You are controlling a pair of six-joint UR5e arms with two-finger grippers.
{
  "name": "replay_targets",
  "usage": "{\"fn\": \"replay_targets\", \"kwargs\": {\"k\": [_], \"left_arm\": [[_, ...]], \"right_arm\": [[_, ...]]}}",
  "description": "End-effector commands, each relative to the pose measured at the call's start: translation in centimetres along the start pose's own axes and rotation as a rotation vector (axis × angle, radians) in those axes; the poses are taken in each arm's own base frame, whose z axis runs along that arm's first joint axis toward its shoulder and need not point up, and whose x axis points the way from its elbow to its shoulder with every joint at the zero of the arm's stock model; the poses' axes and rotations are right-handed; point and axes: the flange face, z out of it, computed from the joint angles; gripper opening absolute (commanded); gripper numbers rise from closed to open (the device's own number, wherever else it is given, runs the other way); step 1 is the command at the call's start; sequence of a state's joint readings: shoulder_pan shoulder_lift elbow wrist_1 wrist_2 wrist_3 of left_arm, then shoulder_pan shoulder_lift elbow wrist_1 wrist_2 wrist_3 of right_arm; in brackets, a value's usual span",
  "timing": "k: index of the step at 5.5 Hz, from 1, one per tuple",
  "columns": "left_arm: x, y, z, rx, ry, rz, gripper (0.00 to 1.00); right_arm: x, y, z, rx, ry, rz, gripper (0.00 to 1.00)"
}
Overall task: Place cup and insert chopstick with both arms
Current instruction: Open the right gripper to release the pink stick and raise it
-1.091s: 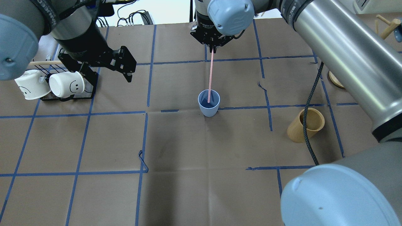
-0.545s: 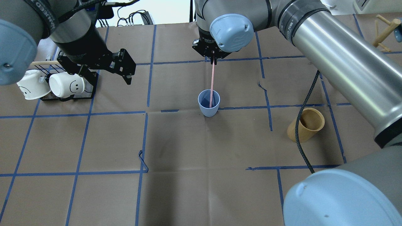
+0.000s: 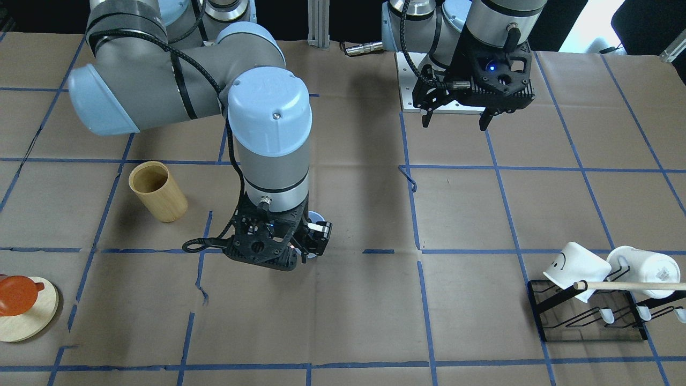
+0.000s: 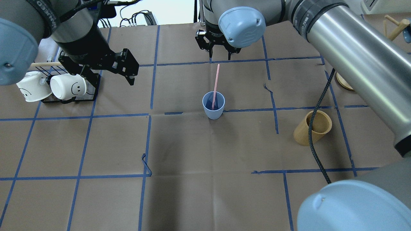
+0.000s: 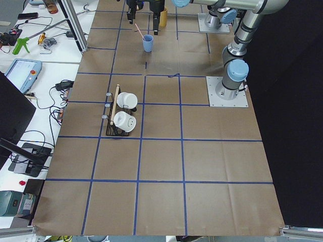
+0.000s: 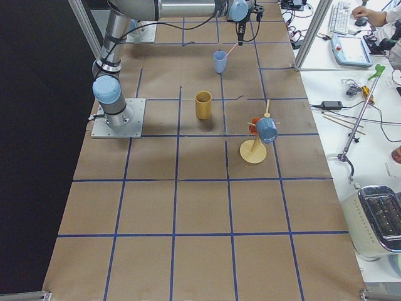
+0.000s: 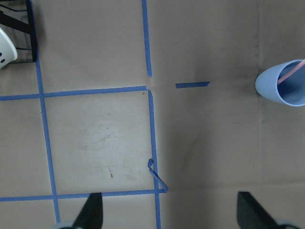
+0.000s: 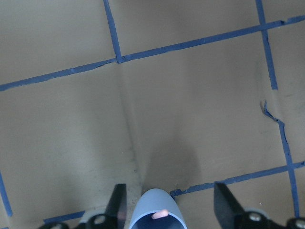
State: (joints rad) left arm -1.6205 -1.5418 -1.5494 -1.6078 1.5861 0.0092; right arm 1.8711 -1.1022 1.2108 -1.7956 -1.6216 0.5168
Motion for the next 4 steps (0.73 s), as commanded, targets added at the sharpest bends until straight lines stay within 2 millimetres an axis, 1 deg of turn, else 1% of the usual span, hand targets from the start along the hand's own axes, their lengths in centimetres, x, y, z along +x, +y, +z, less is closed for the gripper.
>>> {"fn": "replay_targets", "kwargs": {"k": [1,2,3,4], "left_arm": [[-0.1,-0.1,-0.1,0.002,0.0,-0.004,0.99],[-0.1,0.0,-0.2,0.002,0.0,-0.004,0.99],[-0.1,0.0,-0.2,0.002,0.0,-0.004,0.99],[0.0,0.1,-0.2,0.0,0.0,-0.001,0.99]], "right_arm": [[5.0,0.0,-6.4,0.019,0.004,-0.064,1.0],[10.6,0.4,-8.7,-0.091,0.056,-0.015,1.0],[16.0,0.5,-9.4,-0.226,0.091,-0.036,1.0],[19.2,1.4,-11.5,-0.261,0.084,-0.108,1.0]]}}
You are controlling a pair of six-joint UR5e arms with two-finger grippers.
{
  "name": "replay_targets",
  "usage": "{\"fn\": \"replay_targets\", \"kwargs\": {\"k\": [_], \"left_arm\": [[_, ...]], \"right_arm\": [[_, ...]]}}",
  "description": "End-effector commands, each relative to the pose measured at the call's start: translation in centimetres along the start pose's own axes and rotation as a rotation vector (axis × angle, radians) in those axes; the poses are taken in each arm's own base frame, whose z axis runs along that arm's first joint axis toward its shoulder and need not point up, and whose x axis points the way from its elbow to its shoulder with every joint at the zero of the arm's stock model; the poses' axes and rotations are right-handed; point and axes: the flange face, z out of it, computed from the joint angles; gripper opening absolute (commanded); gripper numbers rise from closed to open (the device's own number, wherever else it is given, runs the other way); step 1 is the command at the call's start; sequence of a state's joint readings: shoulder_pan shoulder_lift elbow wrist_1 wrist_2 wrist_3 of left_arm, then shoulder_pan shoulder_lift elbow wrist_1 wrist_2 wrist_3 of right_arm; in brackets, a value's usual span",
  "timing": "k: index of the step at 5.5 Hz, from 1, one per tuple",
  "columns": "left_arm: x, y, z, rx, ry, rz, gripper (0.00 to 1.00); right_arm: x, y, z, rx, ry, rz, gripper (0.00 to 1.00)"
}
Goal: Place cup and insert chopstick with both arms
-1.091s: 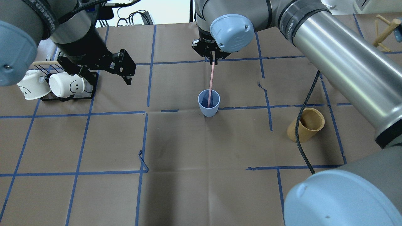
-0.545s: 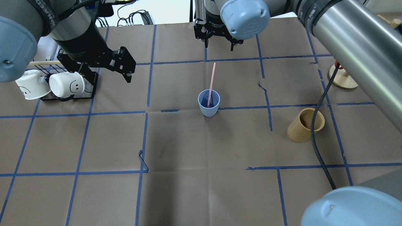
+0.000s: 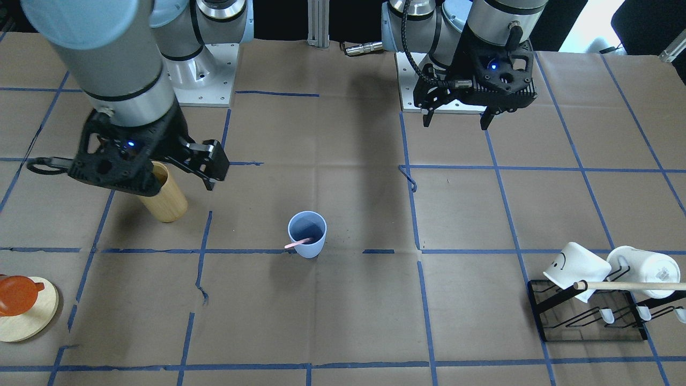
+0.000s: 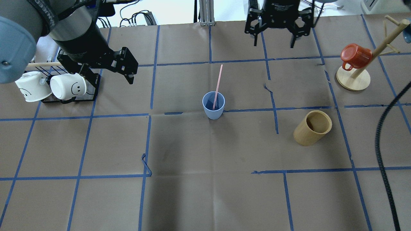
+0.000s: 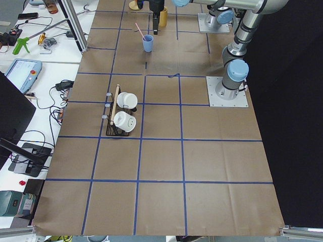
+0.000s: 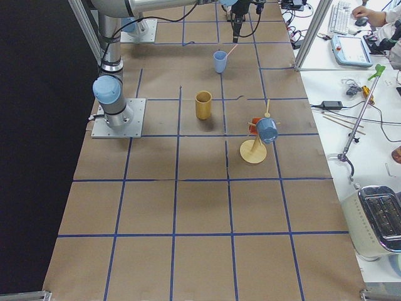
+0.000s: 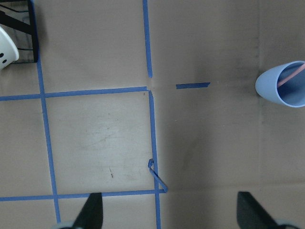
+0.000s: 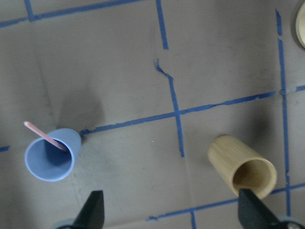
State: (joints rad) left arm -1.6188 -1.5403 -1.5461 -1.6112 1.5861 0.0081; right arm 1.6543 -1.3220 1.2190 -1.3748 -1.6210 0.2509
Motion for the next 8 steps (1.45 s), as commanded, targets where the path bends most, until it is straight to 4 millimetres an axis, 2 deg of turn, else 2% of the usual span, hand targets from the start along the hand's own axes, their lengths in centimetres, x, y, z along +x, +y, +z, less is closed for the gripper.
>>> {"fn": "replay_targets", "kwargs": {"k": [1,2,3,6,8], "left_arm": [[-0.2,-0.2,0.2,-0.003,0.001,-0.002,0.99],[0.0,-0.1,0.1,-0.001,0.0,0.001,0.99],[0.0,-0.1,0.1,0.0,0.0,0.001,0.99],[0.0,-0.2,0.0,0.004,0.001,0.001,0.99],[-0.1,-0.1,0.0,0.004,0.001,-0.001,0.99]], "right_arm": [[5.2,2.3,-1.3,-0.06,0.001,-0.078,1.0],[5.5,3.7,0.3,-0.055,-0.017,-0.066,0.99],[5.5,4.3,1.2,0.007,-0.044,-0.061,1.0],[4.4,4.6,1.8,0.008,-0.074,-0.072,1.0],[4.6,4.3,1.5,0.04,-0.06,-0.071,1.0]]}}
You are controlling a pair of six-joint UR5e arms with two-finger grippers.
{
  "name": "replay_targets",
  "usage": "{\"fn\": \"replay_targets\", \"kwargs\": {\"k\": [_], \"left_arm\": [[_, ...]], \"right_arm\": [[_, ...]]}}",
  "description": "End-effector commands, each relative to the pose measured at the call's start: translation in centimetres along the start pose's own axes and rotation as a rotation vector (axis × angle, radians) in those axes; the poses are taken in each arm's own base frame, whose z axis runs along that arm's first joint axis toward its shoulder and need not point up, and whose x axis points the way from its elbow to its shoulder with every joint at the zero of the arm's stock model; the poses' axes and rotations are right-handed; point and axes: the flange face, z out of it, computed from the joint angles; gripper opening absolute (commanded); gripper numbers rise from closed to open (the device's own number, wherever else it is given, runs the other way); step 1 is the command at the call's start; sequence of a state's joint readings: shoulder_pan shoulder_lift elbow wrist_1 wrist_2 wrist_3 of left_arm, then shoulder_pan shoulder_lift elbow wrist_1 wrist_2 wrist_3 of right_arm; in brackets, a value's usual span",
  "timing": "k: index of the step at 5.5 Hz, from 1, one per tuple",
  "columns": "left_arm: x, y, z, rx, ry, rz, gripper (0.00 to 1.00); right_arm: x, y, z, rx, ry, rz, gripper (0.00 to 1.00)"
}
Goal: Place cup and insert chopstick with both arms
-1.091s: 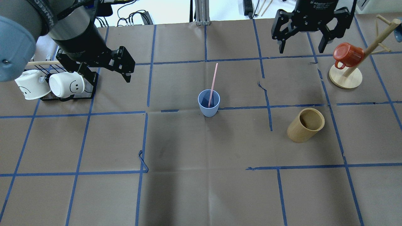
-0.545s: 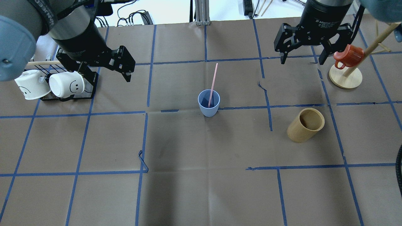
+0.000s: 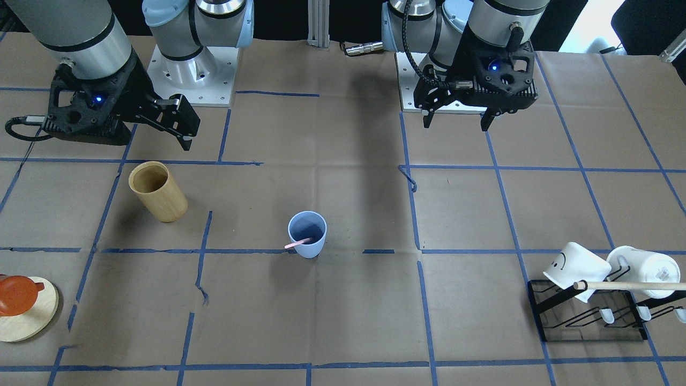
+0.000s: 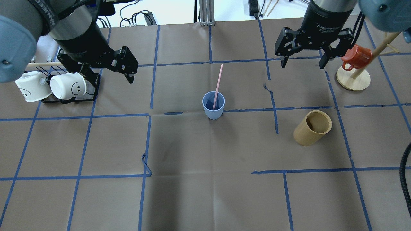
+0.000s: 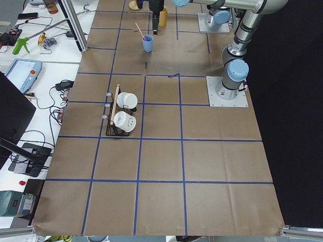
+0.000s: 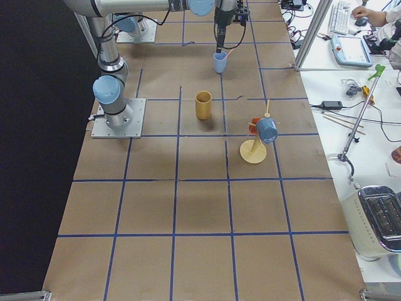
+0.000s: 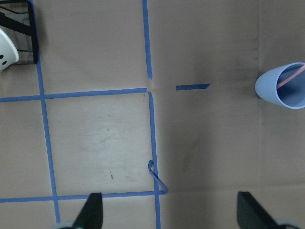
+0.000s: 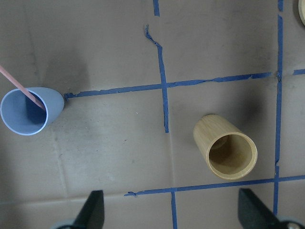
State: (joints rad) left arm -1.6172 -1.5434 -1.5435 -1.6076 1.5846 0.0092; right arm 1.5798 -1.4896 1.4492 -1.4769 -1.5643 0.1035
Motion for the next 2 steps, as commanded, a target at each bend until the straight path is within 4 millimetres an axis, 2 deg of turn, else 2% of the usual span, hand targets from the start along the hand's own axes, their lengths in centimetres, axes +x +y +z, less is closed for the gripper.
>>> {"fn": "replay_targets", "kwargs": {"k": [1,2], "left_arm": [[-0.02,0.06,-0.03,0.001,0.0,0.0,0.99],[-0.02,0.19,-0.08,0.001,0.0,0.0,0.99]], "right_arm": [[0.07,-0.14,-0.04,0.013,0.008,0.001,1.0],[0.05,-0.16,-0.07,0.016,0.006,0.002,1.0]]}}
